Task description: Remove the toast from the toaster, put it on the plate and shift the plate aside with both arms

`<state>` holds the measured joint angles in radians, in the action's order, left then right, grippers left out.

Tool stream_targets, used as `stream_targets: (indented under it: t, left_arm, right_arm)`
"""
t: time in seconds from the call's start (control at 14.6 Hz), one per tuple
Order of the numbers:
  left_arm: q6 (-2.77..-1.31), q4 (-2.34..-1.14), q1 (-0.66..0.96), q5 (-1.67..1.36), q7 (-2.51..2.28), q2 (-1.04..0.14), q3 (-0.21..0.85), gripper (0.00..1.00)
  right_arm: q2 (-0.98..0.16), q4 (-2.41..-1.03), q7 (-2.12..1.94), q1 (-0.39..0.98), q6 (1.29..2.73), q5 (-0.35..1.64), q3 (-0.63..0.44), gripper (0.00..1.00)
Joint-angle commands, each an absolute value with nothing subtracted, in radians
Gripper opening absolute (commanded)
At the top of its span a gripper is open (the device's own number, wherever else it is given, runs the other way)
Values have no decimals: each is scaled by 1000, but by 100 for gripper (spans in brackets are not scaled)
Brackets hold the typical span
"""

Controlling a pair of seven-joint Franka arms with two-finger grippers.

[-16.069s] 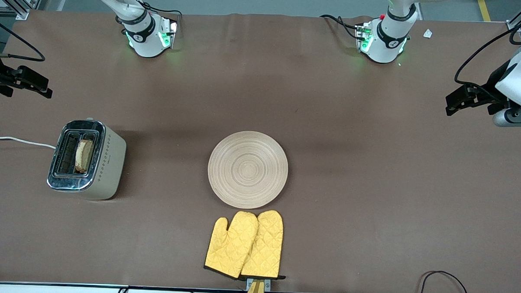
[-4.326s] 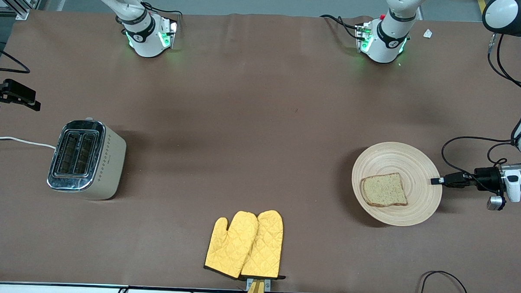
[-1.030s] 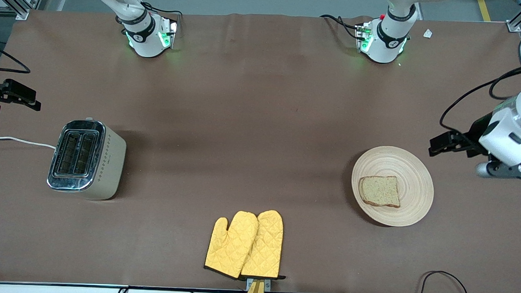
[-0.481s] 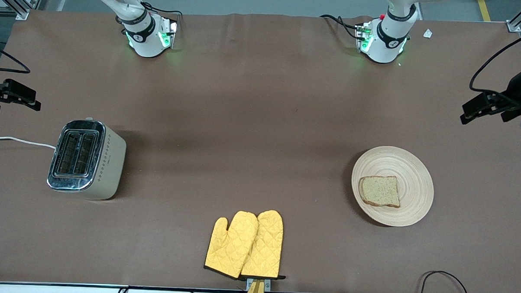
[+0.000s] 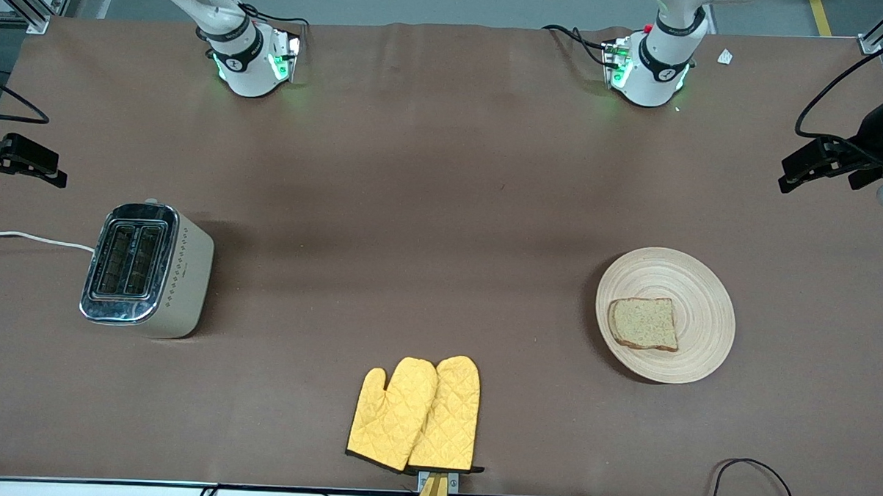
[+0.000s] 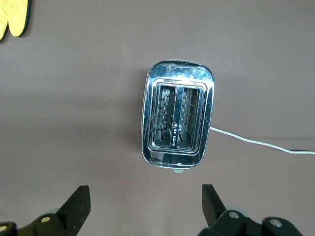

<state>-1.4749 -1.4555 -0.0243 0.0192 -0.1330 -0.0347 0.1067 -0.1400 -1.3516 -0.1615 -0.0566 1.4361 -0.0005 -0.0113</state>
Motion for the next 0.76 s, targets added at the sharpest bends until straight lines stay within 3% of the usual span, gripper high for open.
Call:
stream_targets:
  t: [0.0,0.69]
  left_arm:
    - [-1466,-1468,-12,40,-97,-18,107,100]
    - [-1463,-1460,-11,77,-67,-21,107,100]
  right_arm:
    - [-127,-1355,-161,-69,1437,2,-3,100]
    - [-127,-1342,-161,-78,1434,0,-6,100]
